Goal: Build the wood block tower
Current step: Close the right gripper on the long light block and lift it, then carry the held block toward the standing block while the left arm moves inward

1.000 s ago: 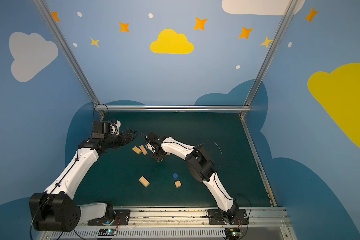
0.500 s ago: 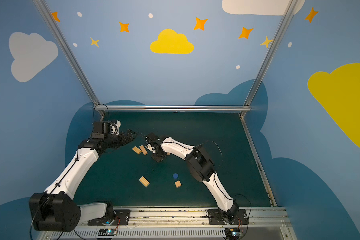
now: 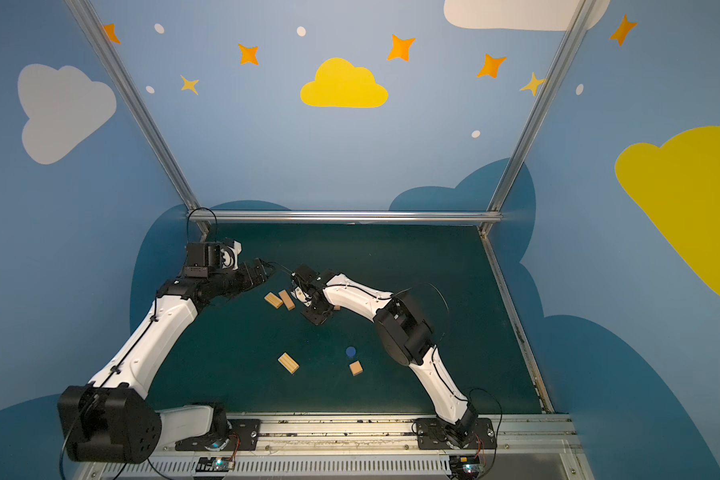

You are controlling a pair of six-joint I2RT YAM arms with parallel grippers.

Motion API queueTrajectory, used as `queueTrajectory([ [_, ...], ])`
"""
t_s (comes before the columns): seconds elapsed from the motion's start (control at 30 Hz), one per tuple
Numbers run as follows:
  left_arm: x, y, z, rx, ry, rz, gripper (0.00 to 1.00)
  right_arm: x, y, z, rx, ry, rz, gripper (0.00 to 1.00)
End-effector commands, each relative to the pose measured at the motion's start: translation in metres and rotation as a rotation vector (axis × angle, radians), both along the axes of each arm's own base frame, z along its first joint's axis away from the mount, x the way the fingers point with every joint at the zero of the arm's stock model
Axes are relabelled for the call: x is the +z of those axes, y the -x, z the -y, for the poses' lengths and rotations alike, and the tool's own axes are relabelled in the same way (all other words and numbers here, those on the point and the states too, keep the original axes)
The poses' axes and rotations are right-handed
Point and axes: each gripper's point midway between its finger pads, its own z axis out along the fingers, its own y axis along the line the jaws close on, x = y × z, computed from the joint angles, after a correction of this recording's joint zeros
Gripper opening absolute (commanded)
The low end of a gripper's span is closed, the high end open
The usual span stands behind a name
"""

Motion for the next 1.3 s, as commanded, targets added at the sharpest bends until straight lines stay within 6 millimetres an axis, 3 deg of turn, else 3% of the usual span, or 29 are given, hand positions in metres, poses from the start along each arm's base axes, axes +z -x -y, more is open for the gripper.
queueTrajectory([
  [0.0,0.002,0.002,-0.001,-0.004,-0.013,0.011,1.0,0.026,0.004,-0.004,-0.014,-0.053,0.02,0.0],
  [0.33,-0.001,0.001,-0.001,-0.001,-0.01,0.008,1.0,0.057,0.005,-0.002,-0.075,-0.137,0.061,0.0],
  [0.73,0.001,0.003,0.013,-0.054,-0.034,0.029,1.0,0.086,-0.012,0.032,-0.233,-0.186,0.133,0.0],
  [0.97,-0.004,0.012,0.046,-0.178,-0.084,0.047,1.0,0.086,-0.029,0.066,-0.398,-0.222,0.131,0.0],
  [1.27,-0.018,0.035,0.098,-0.397,-0.138,0.035,1.0,0.073,-0.043,0.106,-0.578,-0.208,0.113,0.0],
])
